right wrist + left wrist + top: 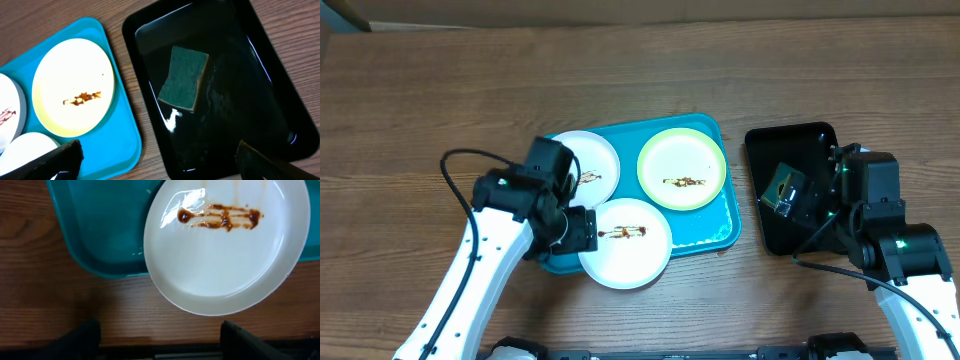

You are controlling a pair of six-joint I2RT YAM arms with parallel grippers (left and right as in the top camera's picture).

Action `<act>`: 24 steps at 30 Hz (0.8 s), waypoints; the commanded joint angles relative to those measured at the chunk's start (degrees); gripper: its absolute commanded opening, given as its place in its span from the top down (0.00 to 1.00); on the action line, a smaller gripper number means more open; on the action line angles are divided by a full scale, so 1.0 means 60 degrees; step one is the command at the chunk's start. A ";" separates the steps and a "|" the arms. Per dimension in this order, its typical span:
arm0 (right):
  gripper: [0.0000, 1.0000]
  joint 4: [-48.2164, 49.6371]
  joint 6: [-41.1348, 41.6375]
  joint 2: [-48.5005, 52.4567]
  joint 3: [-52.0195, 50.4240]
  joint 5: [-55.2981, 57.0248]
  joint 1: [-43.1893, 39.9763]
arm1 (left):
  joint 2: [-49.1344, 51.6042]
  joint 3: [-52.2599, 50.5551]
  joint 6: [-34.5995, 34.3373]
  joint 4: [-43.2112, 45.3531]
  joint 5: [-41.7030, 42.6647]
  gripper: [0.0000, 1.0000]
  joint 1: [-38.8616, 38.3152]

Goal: Clean dirty plates on tray and stack at the side
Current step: 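Move the left gripper to the front white plate's left rim and grip it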

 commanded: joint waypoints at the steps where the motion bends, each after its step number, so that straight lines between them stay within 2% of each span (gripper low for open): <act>1: 0.00 0.0069 0.0018 -0.0058 0.0248 0.0084 -0.0029 | 0.0051 -0.0962 -0.0386 0.0652 0.0280 0.22 -0.0025; 6: 0.00 0.0055 0.0018 -0.0058 0.0244 0.0080 -0.0029 | 0.0149 -0.2251 -0.0379 0.1971 0.0280 0.24 -0.0036; 10: 0.00 0.0058 0.0018 -0.0058 0.0244 0.0080 -0.0029 | 0.0306 -0.2991 -0.0382 0.2929 0.0288 0.33 -0.0036; 13: 0.00 0.0058 0.0018 -0.0058 0.0244 0.0080 -0.0029 | 0.0390 -0.3300 -0.0382 0.3512 0.0284 0.43 -0.0036; 17: 0.00 0.0058 0.0018 -0.0058 0.0244 0.0080 -0.0029 | 0.0452 -0.3421 -0.0390 0.4040 0.0284 0.72 -0.0036; 24: 0.00 0.0058 0.0018 -0.0058 0.0244 0.0080 -0.0029 | 0.0470 -0.3497 -0.0393 0.4350 0.0284 0.73 -0.0036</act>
